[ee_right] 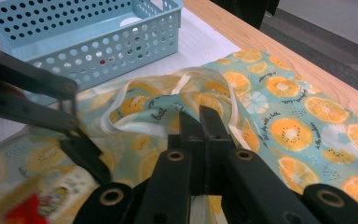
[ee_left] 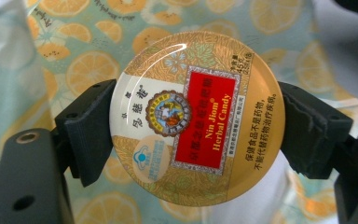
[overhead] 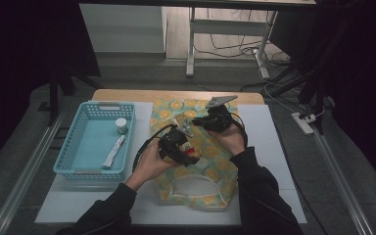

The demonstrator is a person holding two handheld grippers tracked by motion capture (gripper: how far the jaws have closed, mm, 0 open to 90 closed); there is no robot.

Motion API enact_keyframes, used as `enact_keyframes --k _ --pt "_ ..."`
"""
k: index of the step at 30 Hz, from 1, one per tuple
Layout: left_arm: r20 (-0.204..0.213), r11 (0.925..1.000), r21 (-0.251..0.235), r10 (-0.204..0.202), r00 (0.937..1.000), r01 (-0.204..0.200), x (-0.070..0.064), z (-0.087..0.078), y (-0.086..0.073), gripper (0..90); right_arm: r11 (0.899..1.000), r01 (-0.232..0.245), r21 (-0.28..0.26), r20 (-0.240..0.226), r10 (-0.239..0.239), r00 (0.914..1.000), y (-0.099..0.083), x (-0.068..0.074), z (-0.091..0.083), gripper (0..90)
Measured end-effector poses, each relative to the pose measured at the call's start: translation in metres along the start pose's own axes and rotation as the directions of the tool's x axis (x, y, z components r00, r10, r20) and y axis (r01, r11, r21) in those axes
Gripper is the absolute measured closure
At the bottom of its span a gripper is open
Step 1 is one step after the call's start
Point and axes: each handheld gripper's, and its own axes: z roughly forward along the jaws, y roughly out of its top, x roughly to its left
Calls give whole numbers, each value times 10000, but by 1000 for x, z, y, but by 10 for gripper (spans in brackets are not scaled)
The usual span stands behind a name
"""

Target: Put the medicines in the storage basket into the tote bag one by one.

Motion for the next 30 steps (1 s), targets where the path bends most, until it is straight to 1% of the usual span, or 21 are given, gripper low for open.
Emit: enact_keyframes --k 4,10,13,15,18,22,25,30 --pt "-108 9999 102 41 9999 -40 5 13 1 206 10000 -6 18 -10 6 10000 -1 0 2 900" --pt "-211 9998 188 24 9998 -20 15 30 -1 206 9999 -8 131 42 8 10000 -3 0 7 900" --pt "-381 9998 219 28 9993 -20 19 37 -3 205 9998 -27 201 55 26 10000 -4 -1 9 900" --pt "-276 9997 228 -38 9996 44 22 42 -4 205 9996 -36 270 78 34 10000 -6 -2 10 900" --pt "-316 9994 358 -12 9995 23 25 50 -6 205 9994 -66 340 129 61 9999 -7 -3 12 900" --pt "-559 9990 452 15 9984 10 31 58 -8 204 9991 -113 401 161 106 9998 -10 -5 14 900" --pt "-723 9990 440 -62 9974 94 33 64 -8 204 9989 -106 448 178 98 9998 -11 -5 16 900" --pt "-1015 9984 546 -87 9948 143 35 71 -8 203 9986 -128 510 205 118 9997 -12 -5 17 900"
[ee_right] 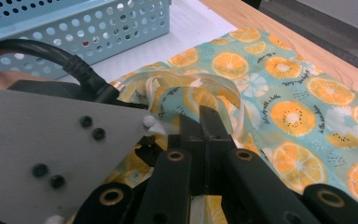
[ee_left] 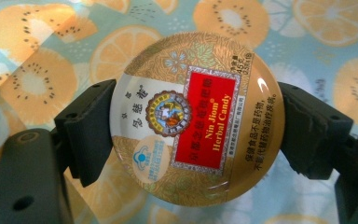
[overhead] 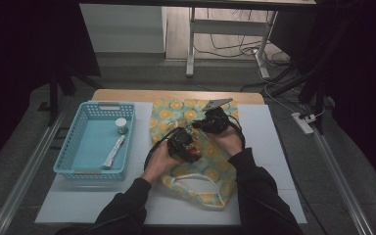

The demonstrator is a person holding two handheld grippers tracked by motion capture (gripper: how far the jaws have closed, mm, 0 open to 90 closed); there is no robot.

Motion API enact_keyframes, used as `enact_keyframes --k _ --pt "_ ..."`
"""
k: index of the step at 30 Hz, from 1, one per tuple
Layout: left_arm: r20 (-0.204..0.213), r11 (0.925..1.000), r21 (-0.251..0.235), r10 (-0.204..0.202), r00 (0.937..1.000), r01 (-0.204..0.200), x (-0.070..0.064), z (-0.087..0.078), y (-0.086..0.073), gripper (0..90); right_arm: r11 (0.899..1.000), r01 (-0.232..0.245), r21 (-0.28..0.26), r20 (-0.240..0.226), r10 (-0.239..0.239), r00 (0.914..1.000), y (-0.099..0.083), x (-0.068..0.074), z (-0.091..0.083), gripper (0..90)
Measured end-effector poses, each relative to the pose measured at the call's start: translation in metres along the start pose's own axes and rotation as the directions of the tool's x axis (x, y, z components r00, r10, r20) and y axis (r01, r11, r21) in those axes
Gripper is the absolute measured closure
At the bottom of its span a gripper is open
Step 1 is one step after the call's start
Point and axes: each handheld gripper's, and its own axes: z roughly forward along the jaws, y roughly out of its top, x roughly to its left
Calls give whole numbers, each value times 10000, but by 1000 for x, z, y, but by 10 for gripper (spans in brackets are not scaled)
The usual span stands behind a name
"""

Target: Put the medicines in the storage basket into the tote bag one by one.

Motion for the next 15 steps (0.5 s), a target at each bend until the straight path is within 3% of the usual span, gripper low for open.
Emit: enact_keyframes --k 5,15 --pt "-382 9999 -111 -81 9992 77 -2 2 1 186 10000 7 -5 -10 -7 10000 0 -1 0 900" --pt "85 9986 -465 -239 9997 243 -5 -18 0 77 9999 24 -100 -53 -24 10000 1 1 -2 900"
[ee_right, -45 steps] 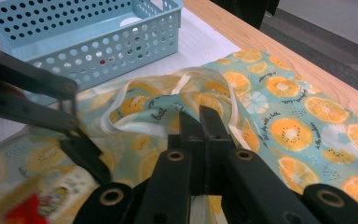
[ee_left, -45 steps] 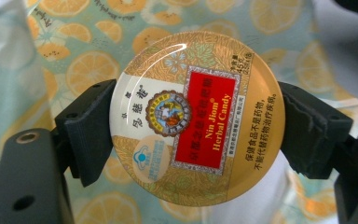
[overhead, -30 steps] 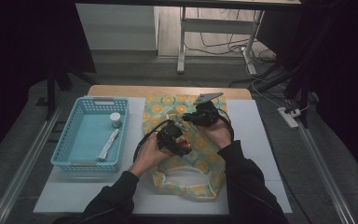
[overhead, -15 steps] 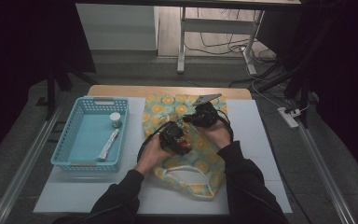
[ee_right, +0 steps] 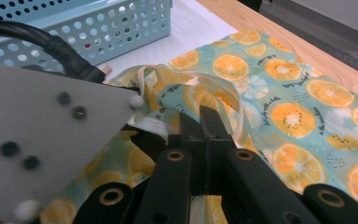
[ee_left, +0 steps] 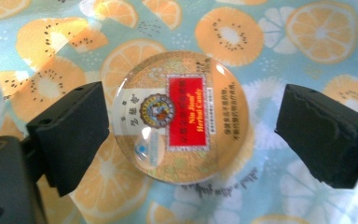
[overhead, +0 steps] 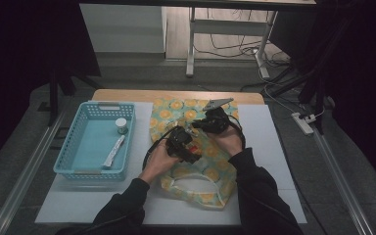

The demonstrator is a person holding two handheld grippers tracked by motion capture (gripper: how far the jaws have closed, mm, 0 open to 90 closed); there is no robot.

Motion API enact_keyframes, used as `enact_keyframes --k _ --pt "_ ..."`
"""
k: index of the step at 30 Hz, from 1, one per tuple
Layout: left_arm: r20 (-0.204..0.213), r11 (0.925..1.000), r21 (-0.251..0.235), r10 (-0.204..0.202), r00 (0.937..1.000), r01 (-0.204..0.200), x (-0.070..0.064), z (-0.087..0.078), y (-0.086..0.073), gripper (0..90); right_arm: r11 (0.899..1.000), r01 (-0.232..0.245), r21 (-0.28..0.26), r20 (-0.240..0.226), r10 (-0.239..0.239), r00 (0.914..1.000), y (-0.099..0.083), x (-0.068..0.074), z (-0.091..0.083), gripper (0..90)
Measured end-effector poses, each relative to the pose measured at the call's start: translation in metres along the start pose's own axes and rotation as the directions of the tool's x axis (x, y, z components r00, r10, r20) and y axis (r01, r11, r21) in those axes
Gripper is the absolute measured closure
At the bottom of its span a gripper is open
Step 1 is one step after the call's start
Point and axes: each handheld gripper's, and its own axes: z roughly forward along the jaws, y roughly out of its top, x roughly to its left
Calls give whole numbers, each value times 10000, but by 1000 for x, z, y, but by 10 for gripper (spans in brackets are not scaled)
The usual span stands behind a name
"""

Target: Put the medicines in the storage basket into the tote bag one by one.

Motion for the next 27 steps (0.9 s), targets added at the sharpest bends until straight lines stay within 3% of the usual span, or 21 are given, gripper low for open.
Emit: enact_keyframes --k 7,17,20,27 --pt "1064 9972 -695 -196 9941 271 -3 -21 -4 6 10000 76 -9 -88 -76 9999 2 2 -1 900" --pt "1718 9909 -1305 -97 9851 325 -9 -48 -13 0 10000 92 7 -121 -92 9999 2 3 0 900" --pt "1745 9902 -1380 28 9847 216 -12 -53 -16 0 9999 102 14 -123 -102 9999 2 3 0 900" --pt "1675 9870 -1566 -92 9858 358 -11 -64 -24 0 9999 134 53 -128 -133 9998 1 4 0 900"
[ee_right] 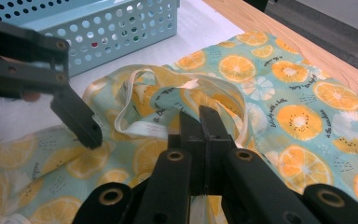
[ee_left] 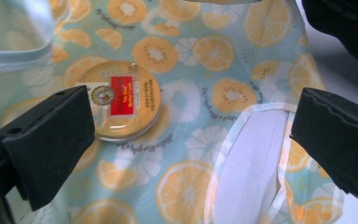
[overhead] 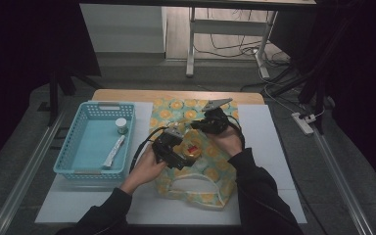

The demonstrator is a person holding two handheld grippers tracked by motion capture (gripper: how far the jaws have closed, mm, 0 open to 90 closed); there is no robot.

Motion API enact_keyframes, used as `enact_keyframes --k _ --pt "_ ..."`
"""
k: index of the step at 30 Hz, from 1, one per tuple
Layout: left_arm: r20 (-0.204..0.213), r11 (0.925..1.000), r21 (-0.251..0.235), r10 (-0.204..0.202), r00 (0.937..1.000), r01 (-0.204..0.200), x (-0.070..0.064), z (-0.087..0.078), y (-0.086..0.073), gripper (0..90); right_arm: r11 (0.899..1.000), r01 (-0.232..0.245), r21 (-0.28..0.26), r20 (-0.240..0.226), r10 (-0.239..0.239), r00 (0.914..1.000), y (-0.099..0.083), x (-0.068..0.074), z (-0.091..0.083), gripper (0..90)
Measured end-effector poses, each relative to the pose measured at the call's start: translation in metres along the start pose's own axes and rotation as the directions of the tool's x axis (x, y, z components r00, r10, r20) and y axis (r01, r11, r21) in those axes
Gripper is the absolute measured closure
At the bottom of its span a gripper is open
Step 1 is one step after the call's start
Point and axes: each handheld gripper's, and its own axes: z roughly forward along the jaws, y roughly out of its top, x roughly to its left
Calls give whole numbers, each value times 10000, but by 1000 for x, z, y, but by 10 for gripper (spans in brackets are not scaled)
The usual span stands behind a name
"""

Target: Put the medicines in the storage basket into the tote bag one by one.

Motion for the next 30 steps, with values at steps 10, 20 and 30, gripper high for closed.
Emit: enact_keyframes --k 10,20,30 --pt "526 9987 -257 -429 9977 443 5 -23 -6 0 10000 -26 -17 26 26 10000 0 -1 -1 900" --pt "72 9980 -408 -478 9988 481 11 -47 -15 0 10000 -35 -12 38 35 10000 0 -1 -1 900" --pt "-936 9950 -544 -885 9917 836 23 -79 -29 0 10000 -16 -12 25 16 10000 0 0 -1 900"
